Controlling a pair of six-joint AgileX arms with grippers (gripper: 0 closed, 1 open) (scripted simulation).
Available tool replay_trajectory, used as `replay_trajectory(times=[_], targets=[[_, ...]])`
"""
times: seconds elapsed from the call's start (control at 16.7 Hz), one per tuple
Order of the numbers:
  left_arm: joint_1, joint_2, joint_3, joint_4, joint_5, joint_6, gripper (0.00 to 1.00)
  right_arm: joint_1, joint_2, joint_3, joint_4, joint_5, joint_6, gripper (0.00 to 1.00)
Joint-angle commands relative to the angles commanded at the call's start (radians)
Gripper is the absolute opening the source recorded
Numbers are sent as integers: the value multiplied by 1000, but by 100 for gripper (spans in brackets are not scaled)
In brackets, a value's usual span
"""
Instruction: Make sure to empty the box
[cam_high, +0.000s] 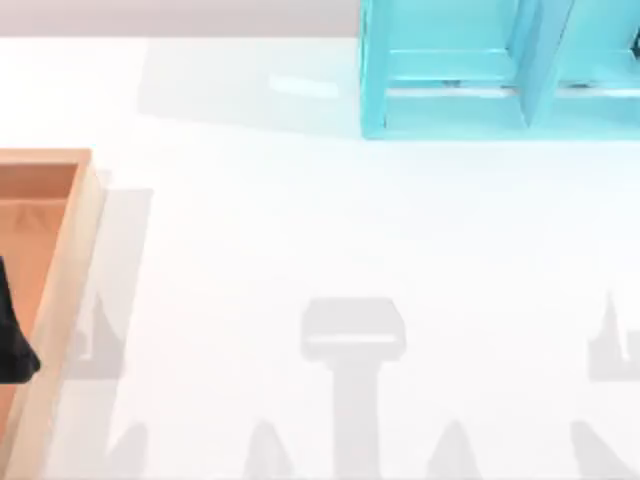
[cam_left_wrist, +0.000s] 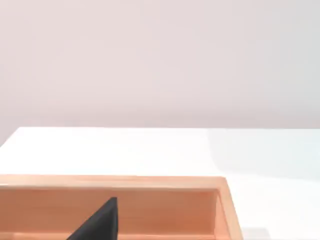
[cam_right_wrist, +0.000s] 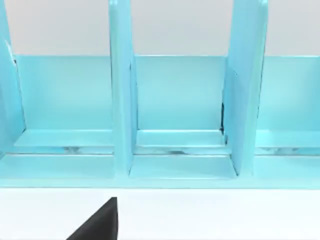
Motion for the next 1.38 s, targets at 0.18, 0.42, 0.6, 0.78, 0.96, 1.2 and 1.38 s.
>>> replay_trajectory(times=[0.18, 0.42, 0.6, 0.78, 0.96, 1.2, 1.38], targets=[[4, 12, 12, -11, 0, 4, 100, 0, 0, 0, 0, 0, 0, 100], [46, 161, 152, -149, 0, 55, 100, 0, 0, 0, 0, 0, 0, 100], [101, 382, 334, -323, -2, 116, 100, 0, 0, 0, 0, 0, 0, 100], [165, 668, 544, -525, -4, 187, 100, 0, 0, 0, 0, 0, 0, 100], [233, 970, 760, -735, -8, 257, 100, 0, 0, 0, 0, 0, 0, 100], [314, 1325, 1011, -980, -12, 339, 100, 0, 0, 0, 0, 0, 0, 100], [359, 1504, 1148, -1115, -13, 383, 100, 0, 0, 0, 0, 0, 0, 100]])
